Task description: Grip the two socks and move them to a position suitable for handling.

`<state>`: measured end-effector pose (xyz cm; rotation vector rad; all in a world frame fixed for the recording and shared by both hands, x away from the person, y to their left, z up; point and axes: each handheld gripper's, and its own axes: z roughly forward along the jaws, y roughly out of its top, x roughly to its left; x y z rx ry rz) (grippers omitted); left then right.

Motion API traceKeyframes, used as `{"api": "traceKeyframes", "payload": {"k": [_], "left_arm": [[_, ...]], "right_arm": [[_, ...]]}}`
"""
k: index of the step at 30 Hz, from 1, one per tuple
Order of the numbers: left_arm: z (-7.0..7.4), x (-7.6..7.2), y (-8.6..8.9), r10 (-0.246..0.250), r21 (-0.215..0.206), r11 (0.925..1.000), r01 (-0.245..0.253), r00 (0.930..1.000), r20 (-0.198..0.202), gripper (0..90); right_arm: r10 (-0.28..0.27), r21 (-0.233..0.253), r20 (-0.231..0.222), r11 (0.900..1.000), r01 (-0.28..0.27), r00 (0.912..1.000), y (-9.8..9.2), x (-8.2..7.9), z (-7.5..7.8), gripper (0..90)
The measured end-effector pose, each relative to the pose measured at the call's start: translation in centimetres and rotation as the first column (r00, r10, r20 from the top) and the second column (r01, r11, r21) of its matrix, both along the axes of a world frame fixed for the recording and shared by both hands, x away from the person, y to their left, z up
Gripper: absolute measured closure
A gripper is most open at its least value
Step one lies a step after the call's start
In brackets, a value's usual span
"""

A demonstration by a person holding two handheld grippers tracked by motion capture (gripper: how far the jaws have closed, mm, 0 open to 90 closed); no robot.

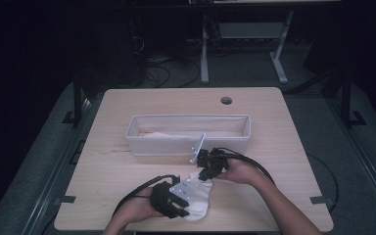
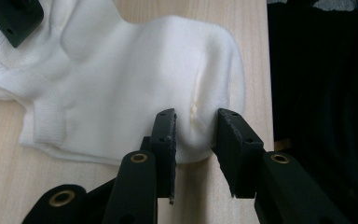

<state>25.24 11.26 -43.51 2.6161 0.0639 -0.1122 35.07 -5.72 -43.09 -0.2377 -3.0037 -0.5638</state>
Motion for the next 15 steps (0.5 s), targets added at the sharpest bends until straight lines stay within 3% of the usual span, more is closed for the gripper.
{"api": "traceKeyframes", "payload": {"k": [7, 15], "left_arm": [[0.5, 0.1, 0.1, 0.002, -0.018, 0.9998, -0.002, 0.9999, 0.016, 67.9], [0.4, 0.3, 0.0, 0.0, -0.022, 0.9998, 0.0, 0.9999, 0.013, 67.9]], "right_arm": [[-0.026, 0.029, 0.06, 0.999, 0.024, 0.9979, 0.1, -0.4, 3.0, 85.4], [-0.075, -0.043, 0.022, 0.996, 0.076, 0.9969, 1.1, 1.2, 0.1, 83.7]]}}
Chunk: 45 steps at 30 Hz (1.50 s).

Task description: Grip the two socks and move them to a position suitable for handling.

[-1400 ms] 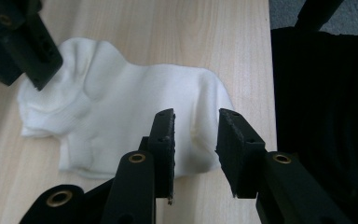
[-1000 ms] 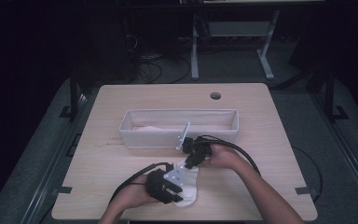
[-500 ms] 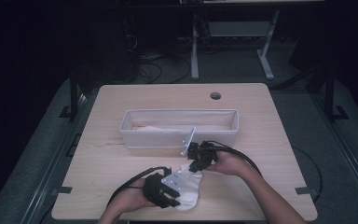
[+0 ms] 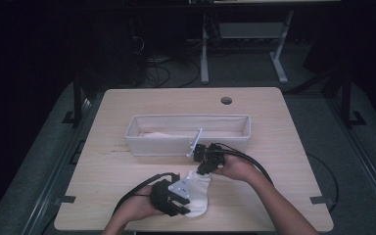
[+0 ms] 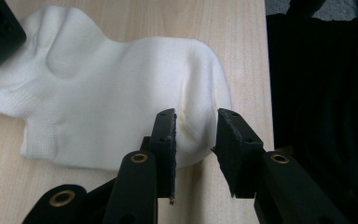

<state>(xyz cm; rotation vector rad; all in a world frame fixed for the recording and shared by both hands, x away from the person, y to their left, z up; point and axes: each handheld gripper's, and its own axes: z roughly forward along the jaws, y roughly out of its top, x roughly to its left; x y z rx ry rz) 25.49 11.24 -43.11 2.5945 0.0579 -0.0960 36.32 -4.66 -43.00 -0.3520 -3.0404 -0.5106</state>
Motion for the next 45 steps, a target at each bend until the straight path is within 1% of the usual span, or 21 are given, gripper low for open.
{"api": "traceKeyframes", "payload": {"k": [3, 5, 9, 11, 13, 15, 17, 20, 22, 24, 27, 28, 30, 32, 34, 35, 36, 37, 41, 42, 45], "left_arm": [[-0.1, 0.1, 0.0, 0.003, 0.0, 1.0, -0.003, 1.0, -0.002, 67.9], [-0.3, 0.2, 0.0, 0.006, 0.013, 0.9999, -0.006, 1.0, -0.003, 68.0], [-0.6, 0.2, 0.0, 0.006, 0.019, 0.9998, -0.006, 1.0, -0.002, 68.3], [-0.3, 0.2, 0.0, 0.01, 0.007, 0.9999, -0.01, 0.9999, -0.004, 68.3], [-0.1, 0.2, 0.1, 0.007, -0.001, 1.0, -0.007, 1.0, -0.002, 68.9], [0.4, 0.2, 0.1, 0.009, -0.028, 0.9996, -0.009, 0.9999, 0.006, 69.6], [0.7, 0.1, -0.1, 0.001, -0.034, 0.9994, -0.001, 0.9999, 0.01, 70.8], [0.8, 0.1, -0.6, 0.003, -0.034, 0.9994, -0.003, 0.9999, 0.014, 71.7], [0.6, 0.2, -0.9, -0.004, -0.023, 0.9997, 0.004, 0.9999, 0.013, 72.0], [0.3, 0.3, -1.1, 0.001, -0.015, 0.9999, 0.0, 1.0, 0.008, 72.3], [-0.1, 0.5, -1.3, -0.001, -0.007, 1.0, 0.001, 1.0, -0.005, 72.3], [-0.2, 0.5, -1.3, 0.004, -0.008, 1.0, -0.004, 0.9999, -0.01, 72.3], [-0.3, 0.6, -1.4, 0.0, -0.006, 1.0, 0.0, 0.9999, -0.011, 72.3], [-0.4, 0.6, -1.4, -0.002, 0.001, 1.0, 0.002, 0.9999, -0.012, 72.2], [-0.5, 0.5, -1.5, -0.002, 0.011, 0.9999, 0.003, 0.9999, -0.015, 72.0], [-0.5, 0.5, -1.5, -0.002, 0.011, 0.9999, 0.003, 0.9999, -0.015, 71.8], [-0.7, 0.5, -1.5, 0.0, 0.02, 0.9998, 0.0, 0.9998, -0.018, 71.5], [-0.8, 0.6, -1.5, 0.001, 0.02, 0.9998, 0.0, 0.9998, -0.02, 71.3], [-0.6, 0.6, -1.4, 0.001, 0.015, 0.9999, -0.001, 0.9998, -0.021, 71.2], [-0.5, 0.6, -1.3, 0.002, 0.009, 1.0, -0.002, 0.9998, -0.02, 71.2], [-0.1, 0.7, -0.9, 0.006, -0.01, 0.9999, -0.006, 0.9998, -0.017, 71.3]], "right_arm": [[-0.001, -0.01, -0.002, 1.0, 0.0, 1.0, 0.3, 0.2, -0.6, 83.4], [-0.001, -0.003, -0.002, 1.0, 0.001, 1.0, 0.3, 0.3, -0.7, 83.5], [-0.002, 0.004, -0.006, 1.0, 0.002, 1.0, 0.1, 0.4, -0.8, 82.6], [-0.002, 0.0, 0.002, 1.0, 0.002, 1.0, 0.1, 0.4, -0.7, 79.1], [-0.006, -0.002, 0.003, 1.0, 0.006, 1.0, 0.1, 0.3, -0.6, 78.0], [-0.009, 0.012, 0.023, 1.0, 0.008, 0.9997, -0.2, 0.0, 0.1, 75.6], [-0.013, 0.026, 0.041, 1.0, 0.012, 0.9991, -0.5, -0.2, 0.8, 75.5], [-0.029, 0.052, 0.036, 0.998, 0.027, 0.9989, -1.0, -0.5, 1.7, 73.7], [-0.032, 0.058, 0.029, 0.998, 0.03, 0.9991, -1.3, -0.8, 2.0, 73.8], [-0.026, 0.056, 0.015, 0.998, 0.025, 0.9996, -1.4, -1.1, 2.1, 75.7], [-0.009, 0.072, 0.001, 0.997, 0.009, 1.0, -1.5, -1.4, 1.7, 77.9], [-0.008, 0.068, -0.006, 0.998, 0.008, 1.0, -1.5, -1.4, 1.3, 77.9], [-0.015, 0.034, -0.011, 0.999, 0.015, 0.9998, -1.4, -1.2, 0.4, 77.7], [-0.026, 0.028, -0.022, 0.999, 0.027, 0.9994, -1.5, -0.9, -0.3, 77.3], [-0.03, 0.033, -0.021, 0.999, 0.031, 0.9993, -1.5, -0.7, -0.8, 77.5], [-0.03, 0.033, -0.021, 0.999, 0.031, 0.9993, -1.5, -0.7, -0.8, 77.5], [-0.038, 0.052, -0.022, 0.998, 0.039, 0.999, -1.7, -0.6, -0.9, 77.5], [-0.039, 0.058, -0.023, 0.998, 0.04, 0.999, -1.7, -0.5, -0.9, 77.5], [-0.035, 0.052, -0.01, 0.998, 0.036, 0.9993, -1.7, -0.8, -0.8, 74.0], [-0.035, 0.05, -0.004, 0.998, 0.035, 0.9994, -1.7, -0.8, -0.7, 73.4], [-0.037, 0.073, 0.006, 0.997, 0.037, 0.9993, -2.1, -0.9, 0.1, 72.1]]}}
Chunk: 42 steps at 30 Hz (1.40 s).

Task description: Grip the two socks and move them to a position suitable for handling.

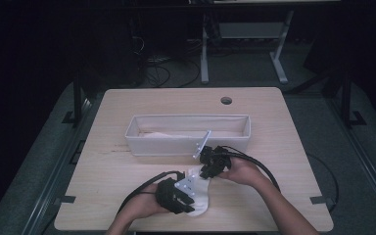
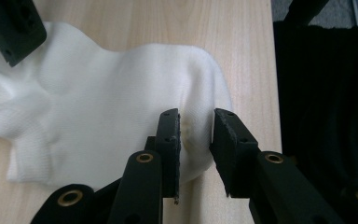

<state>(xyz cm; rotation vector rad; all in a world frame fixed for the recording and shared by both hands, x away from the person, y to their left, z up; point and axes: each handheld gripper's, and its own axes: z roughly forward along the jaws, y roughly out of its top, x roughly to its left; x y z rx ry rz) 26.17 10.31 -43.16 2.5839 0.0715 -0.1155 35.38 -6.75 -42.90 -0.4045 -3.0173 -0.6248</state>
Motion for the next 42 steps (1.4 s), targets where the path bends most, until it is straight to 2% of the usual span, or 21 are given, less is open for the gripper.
{"api": "traceKeyframes", "payload": {"k": [5, 11, 15, 17, 20, 27, 34, 42], "left_arm": [[0.7, 0.6, 0.8, 0.03, -0.017, 0.9994, -0.029, 0.9995, 0.008, 71.2], [1.0, 1.4, 1.6, 0.063, -0.024, 0.9977, -0.063, 0.998, 0.007, 71.2], [1.0, 1.8, 1.9, 0.08, -0.034, 0.9963, -0.079, 0.9968, 0.007, 71.2], [1.1, 2.0, 2.0, 0.078, -0.024, 0.9967, -0.077, 0.9969, 0.012, 71.2], [1.2, 2.1, 1.9, 0.081, -0.017, 0.9965, -0.081, 0.9965, 0.017, 71.2], [1.7, 2.6, 2.0, 0.092, -0.018, 0.9956, -0.092, 0.9954, 0.026, 71.2], [1.5, 3.0, 2.0, 0.106, -0.015, 0.9943, -0.106, 0.9942, 0.016, 71.2], [1.1, 3.5, 1.7, 0.113, -0.01, 0.9935, -0.113, 0.9935, 0.007, 71.2]], "right_arm": [[0.005, 0.013, 0.014, 1.0, -0.006, 0.9999, -0.6, -0.6, 1.1, 70.6], [0.039, 0.023, 0.045, 0.999, -0.04, 0.9982, -0.9, -1.8, 1.9, 69.7], [0.053, 0.034, 0.037, 0.998, -0.055, 0.9979, -1.1, -2.7, 2.0, 68.6], [0.052, 0.024, 0.034, 0.998, -0.053, 0.9981, -1.2, -3.2, 2.2, 68.3], [0.066, 0.045, 0.033, 0.997, -0.067, 0.9973, -1.3, -3.9, 2.5, 68.0], [0.091, 0.055, 0.039, 0.994, -0.093, 0.9951, -1.2, -5.4, 2.4, 66.1], [0.116, 0.069, 0.03, 0.991, -0.118, 0.9928, -1.0, -6.7, 1.9, 65.4], [0.156, 0.087, 0.04, 0.983, -0.159, 0.9869, -0.6, -7.9, 1.9, 64.8]]}}
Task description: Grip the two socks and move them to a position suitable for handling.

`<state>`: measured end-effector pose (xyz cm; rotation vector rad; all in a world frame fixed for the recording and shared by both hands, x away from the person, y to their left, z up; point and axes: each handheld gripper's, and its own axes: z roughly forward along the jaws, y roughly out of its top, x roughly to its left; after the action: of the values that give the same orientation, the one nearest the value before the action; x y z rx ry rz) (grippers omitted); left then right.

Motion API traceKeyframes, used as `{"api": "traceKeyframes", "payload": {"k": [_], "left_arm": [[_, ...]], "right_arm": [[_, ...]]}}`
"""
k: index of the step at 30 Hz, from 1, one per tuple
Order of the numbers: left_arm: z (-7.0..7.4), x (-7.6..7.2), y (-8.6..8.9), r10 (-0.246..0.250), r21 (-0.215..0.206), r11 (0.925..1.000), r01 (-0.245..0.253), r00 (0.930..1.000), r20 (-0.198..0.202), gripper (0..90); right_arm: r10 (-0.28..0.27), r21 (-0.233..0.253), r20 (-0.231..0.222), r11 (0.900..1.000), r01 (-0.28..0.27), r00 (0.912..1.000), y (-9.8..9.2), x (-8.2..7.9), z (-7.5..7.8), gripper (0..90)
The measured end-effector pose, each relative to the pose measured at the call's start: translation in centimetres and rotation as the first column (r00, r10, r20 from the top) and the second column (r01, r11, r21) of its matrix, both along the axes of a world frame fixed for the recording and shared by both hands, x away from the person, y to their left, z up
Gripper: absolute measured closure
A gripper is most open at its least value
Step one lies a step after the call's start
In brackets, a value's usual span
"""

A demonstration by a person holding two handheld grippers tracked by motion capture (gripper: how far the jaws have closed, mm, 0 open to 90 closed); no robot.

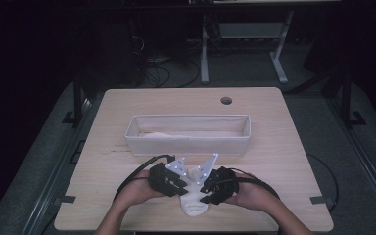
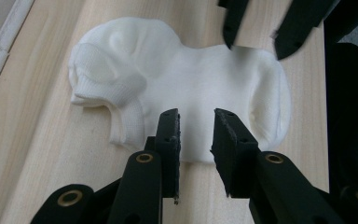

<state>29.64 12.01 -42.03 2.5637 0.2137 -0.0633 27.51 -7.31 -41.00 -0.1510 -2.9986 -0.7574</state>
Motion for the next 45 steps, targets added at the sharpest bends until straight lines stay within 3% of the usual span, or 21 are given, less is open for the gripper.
{"api": "traceKeyframes", "payload": {"k": [14, 31, 37, 41, 45], "left_arm": [[-0.1, 0.3, -0.1, 0.008, 0.003, 1.0, -0.008, 0.9999, -0.008, 71.2], [-0.1, 0.5, 0.3, 0.016, 0.004, 0.9999, -0.016, 0.9998, -0.009, 70.8], [-0.2, 0.5, 0.3, 0.019, 0.003, 0.9998, -0.019, 0.9997, -0.017, 70.7], [-0.2, 0.5, 0.3, 0.019, 0.005, 0.9998, -0.019, 0.9997, -0.016, 70.7], [-0.2, 0.6, 0.3, 0.021, 0.004, 0.9998, -0.021, 0.9997, -0.016, 70.7]], "right_arm": [[0.088, 0.002, -0.013, 0.996, -0.088, 0.996, 1.5, -1.7, -1.3, 63.7], [0.101, 0.016, 0.002, 0.995, -0.101, 0.9949, 1.8, -1.9, -3.5, 62.2], [0.104, 0.016, 0.065, 0.994, -0.105, 0.9925, 1.7, -2.5, -3.7, 63.8], [0.108, 0.026, 0.117, 0.993, -0.112, 0.9872, 1.5, -2.9, -3.8, 68.5], [0.093, 0.043, 0.136, 0.994, -0.1, 0.9863, 1.3, -2.9, -3.9, 76.2]]}}
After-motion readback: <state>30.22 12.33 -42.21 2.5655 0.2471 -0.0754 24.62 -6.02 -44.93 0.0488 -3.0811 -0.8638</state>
